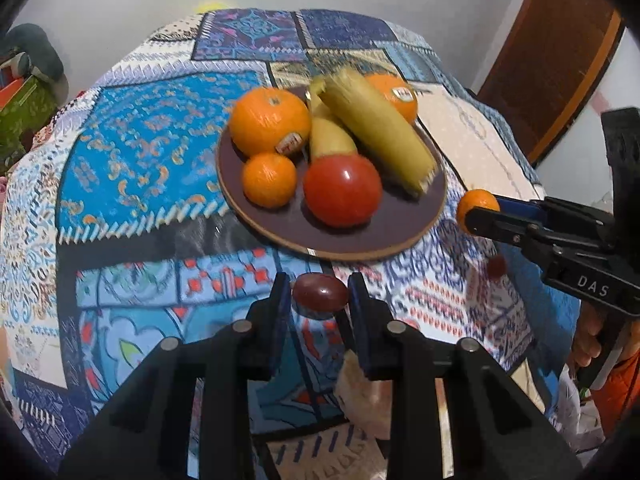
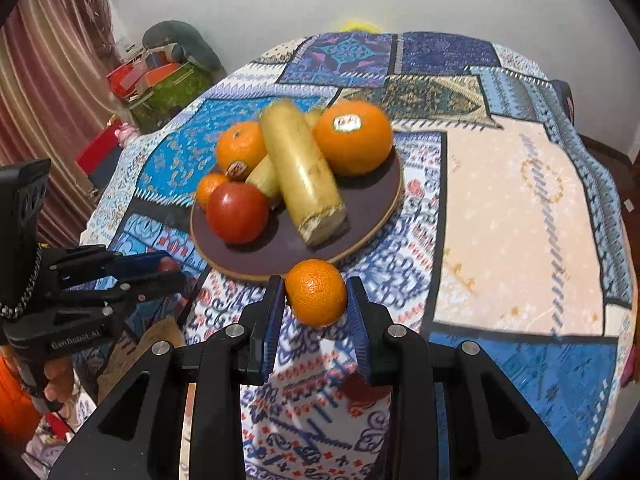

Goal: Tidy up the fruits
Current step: 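Place the mandarin and the grape on the plate and open both grippers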

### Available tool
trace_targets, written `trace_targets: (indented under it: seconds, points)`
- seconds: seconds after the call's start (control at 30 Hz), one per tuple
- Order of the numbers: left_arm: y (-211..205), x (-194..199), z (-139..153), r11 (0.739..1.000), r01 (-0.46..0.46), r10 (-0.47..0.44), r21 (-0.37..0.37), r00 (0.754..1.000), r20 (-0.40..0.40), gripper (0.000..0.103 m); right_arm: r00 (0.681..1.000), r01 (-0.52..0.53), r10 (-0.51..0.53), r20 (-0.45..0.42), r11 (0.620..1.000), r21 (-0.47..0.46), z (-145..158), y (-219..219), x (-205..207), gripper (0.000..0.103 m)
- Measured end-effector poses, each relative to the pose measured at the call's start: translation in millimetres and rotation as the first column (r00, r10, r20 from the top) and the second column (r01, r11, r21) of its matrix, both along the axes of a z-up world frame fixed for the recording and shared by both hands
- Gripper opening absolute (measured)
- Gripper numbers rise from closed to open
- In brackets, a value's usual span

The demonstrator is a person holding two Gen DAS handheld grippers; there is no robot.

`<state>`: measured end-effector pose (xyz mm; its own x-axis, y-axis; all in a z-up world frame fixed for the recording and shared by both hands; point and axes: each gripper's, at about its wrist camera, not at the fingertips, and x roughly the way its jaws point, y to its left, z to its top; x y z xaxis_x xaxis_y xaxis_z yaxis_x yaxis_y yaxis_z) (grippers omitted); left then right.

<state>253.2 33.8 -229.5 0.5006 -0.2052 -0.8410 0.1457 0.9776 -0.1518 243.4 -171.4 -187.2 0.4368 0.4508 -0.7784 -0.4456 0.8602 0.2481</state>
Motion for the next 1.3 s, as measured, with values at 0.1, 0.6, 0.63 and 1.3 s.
trace_targets:
  seconds: [0.1,0.6,0.63,1.3]
  points:
    - [3,9,5,1.000,-0.015,0.015,-0.007,1.000,0.012,0.029,1.000,0.009,-0.009,0.027,1.000,-0.008,6,-1,7,0.029]
    - [11,39,-2,0.998,-0.056,0.056,-0.018,0.998,0.000,0.029,0.996,0.037,-0.032,0.084,0.998,-0.054,8,3,50,0.029]
    - [11,40,-3,0.998,-0.055,0.055,-0.018,0.998,0.000,0.029,0.996,0.039,-0.035,0.083,0.998,-0.054,7,3,53,0.029]
    - [11,42,-4,0.998,-0.063,0.063,-0.014,0.998,-0.010,0.034,0.998,0.049,-0.045,0.050,0.996,-0.075,-8,9,72,0.030]
